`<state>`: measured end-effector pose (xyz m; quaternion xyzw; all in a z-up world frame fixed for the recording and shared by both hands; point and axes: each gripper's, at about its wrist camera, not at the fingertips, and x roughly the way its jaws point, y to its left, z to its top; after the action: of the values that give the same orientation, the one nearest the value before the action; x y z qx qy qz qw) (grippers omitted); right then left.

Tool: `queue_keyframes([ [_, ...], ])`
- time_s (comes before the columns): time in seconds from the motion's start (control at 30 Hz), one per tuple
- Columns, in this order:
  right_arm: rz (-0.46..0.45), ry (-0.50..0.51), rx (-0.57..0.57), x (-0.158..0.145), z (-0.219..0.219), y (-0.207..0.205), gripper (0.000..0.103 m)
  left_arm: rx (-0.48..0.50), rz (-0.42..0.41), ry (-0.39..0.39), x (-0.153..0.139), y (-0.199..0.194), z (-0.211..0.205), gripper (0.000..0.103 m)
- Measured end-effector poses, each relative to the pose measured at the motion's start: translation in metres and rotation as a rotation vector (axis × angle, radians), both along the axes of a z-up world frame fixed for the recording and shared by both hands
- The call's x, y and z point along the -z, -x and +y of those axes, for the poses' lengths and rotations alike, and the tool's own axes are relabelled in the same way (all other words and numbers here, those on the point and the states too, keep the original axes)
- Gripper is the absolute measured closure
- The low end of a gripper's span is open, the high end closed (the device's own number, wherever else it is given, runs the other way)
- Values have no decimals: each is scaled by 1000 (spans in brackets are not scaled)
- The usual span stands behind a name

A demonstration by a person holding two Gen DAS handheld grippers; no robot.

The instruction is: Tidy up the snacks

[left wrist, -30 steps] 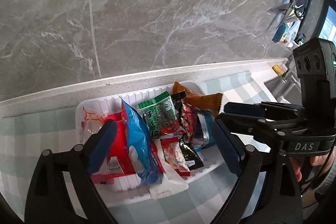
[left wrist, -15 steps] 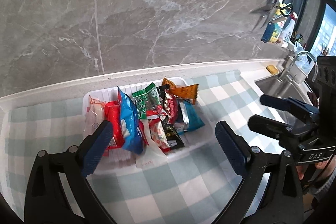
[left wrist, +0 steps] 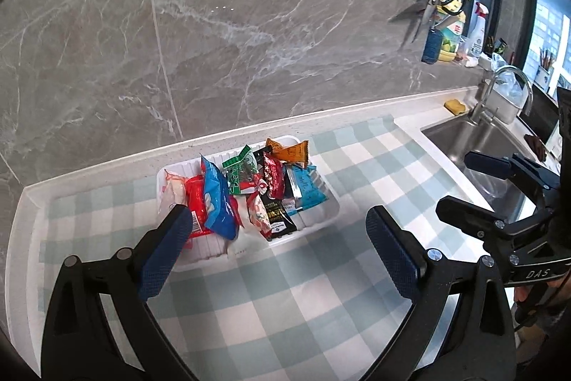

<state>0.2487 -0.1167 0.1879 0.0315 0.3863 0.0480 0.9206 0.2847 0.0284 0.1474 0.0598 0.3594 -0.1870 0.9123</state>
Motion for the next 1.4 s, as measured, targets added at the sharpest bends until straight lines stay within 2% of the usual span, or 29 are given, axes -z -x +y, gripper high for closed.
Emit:
queue_keyframes([
  [0.47,-45,25,8,-20,5,32,10,8,-56,-22,-23,37,3,4],
  [0.77,-67,27,17,-30,4,41,9,19,-76,-24,-34,45,7,4],
  [1.4,-73,29,18,-33,7,47,9,27,-81,-30,-35,49,6,4],
])
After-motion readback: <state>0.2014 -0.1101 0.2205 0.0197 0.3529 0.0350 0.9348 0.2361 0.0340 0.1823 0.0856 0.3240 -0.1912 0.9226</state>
